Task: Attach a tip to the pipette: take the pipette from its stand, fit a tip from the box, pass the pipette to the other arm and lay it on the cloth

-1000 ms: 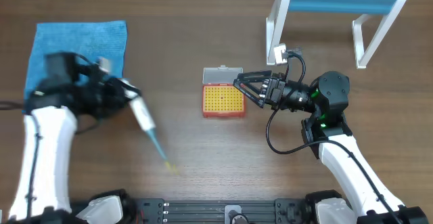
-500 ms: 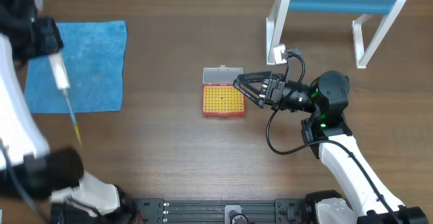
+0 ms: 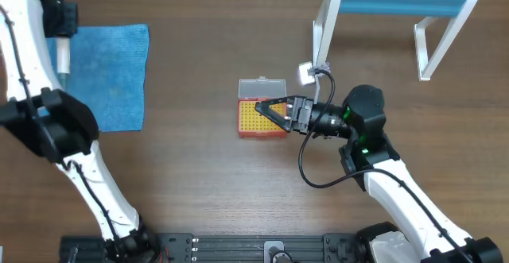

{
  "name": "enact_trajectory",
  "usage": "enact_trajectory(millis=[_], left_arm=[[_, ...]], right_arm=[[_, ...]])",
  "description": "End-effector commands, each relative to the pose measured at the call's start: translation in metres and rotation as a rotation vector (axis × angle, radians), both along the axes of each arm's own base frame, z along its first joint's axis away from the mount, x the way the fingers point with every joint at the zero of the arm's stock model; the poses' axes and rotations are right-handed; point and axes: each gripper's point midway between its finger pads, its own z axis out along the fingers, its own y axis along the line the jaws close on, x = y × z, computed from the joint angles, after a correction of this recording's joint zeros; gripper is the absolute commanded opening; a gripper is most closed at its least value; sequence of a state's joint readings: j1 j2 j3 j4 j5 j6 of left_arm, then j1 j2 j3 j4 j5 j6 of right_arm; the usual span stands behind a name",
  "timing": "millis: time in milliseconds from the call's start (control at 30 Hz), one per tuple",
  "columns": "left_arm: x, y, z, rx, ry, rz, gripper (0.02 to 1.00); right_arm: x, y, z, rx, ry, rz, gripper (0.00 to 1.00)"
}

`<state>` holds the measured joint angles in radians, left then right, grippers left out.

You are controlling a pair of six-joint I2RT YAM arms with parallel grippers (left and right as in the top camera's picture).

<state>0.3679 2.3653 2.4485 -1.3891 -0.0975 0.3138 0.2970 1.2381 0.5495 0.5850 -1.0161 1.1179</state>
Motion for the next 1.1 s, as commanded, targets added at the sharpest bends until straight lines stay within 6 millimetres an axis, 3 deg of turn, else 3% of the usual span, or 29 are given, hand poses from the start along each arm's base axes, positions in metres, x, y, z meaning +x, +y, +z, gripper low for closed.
enact_trajectory(millis=[33, 167, 267, 400, 600, 900, 1100], left_arm=[[0.004, 0.016, -0.053, 0.029, 0.107, -0.063, 0.031], [0.007, 0.01, -0.084, -0.034, 0.134, -0.07, 0.029], [0.01, 0.012, -0.094, -0.031, 0.132, -0.068, 0.031], [0.026, 0.017, -0.093, -0.014, 0.068, -0.045, 0.029], [0.043, 0.004, -0.091, -0.109, -0.024, 0.001, 0.031], [0.037, 0.007, -0.094, -0.117, -0.009, 0.038, 0.031], [0.033, 0.02, -0.094, -0.06, 0.006, 0.061, 0.031]], right_arm=[[0.016, -0.002, 0.002, -0.001, 0.0, -0.094, 0.781], [0.022, -0.004, 0.002, -0.004, 0.0, -0.128, 0.781], [0.022, -0.004, 0.002, 0.003, 0.022, -0.131, 0.781], [0.022, -0.004, 0.002, 0.007, 0.035, -0.132, 0.781], [0.022, -0.004, 0.002, 0.007, 0.034, -0.135, 0.781], [0.022, -0.004, 0.002, 0.007, 0.035, -0.135, 0.783], [0.022, -0.004, 0.002, 0.007, 0.035, -0.135, 0.781]])
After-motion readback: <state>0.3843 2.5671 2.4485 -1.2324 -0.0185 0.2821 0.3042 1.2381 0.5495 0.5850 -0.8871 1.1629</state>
